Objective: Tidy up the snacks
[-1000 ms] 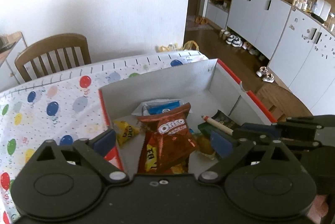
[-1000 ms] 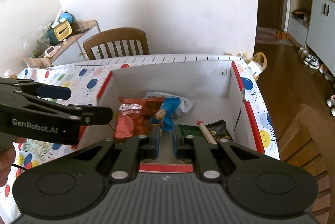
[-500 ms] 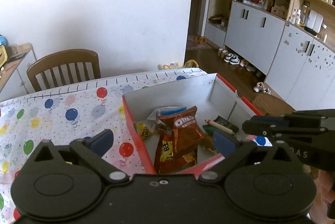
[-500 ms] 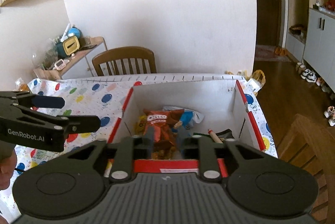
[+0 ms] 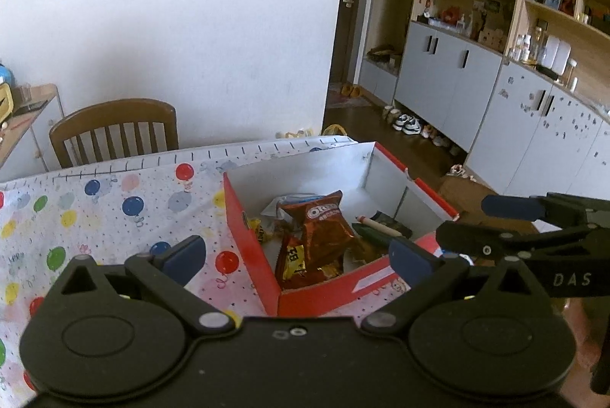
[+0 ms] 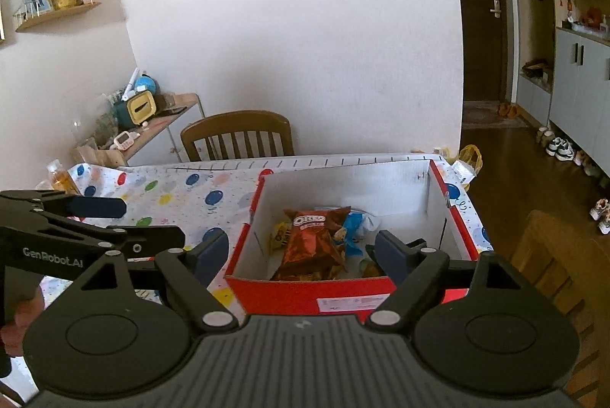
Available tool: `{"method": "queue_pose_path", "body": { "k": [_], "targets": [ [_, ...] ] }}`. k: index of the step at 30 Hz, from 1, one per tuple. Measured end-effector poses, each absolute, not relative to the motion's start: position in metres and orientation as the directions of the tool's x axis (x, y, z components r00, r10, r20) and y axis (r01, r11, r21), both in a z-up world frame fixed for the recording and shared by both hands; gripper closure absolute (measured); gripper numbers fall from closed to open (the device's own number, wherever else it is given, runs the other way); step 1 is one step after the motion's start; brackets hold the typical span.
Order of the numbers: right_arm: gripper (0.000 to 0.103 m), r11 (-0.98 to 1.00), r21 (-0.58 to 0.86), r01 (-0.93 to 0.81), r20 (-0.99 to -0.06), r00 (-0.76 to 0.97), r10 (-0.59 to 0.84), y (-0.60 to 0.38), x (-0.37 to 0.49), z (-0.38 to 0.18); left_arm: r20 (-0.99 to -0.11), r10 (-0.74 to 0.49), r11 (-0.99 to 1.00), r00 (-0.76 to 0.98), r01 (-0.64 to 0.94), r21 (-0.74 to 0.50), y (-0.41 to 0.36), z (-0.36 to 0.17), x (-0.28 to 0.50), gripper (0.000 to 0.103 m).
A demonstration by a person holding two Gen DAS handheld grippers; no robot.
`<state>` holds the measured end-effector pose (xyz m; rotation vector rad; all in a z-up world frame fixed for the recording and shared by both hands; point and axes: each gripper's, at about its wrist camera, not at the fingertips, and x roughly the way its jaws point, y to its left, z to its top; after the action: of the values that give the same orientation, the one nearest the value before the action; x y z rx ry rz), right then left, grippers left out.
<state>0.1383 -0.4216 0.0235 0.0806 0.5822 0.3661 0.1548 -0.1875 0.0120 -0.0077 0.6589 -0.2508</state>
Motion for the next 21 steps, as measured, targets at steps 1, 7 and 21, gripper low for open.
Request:
{"method": "queue_pose_path", "body": {
  "k": [1,7,21],
  "targets": [
    [0.019,0.932,0.181,-0.315,-0.52,0.774,0.362,-0.422,0.136,0.025,-0.604,-0.232,0.97,0.763,0.225,-0.089,-0.188,0.012,0.153,0.001],
    [0.018,0.928,0.231,-0.291,-0.506,0.779,0.37,-0.425,0.125,0.029,-0.592,-0.228,0.972,0.773,0.213,-0.096,-0.183,0.014,0.141,0.001],
    [0.015,0.942,0.199,-0.268,-0.454,0.827,0.331,-0.419,0.111,0.031,-0.569,-0.222,0.975,0.792,0.19,-0.116,-0.176,0.019,0.129,0.001]
  ]
}}
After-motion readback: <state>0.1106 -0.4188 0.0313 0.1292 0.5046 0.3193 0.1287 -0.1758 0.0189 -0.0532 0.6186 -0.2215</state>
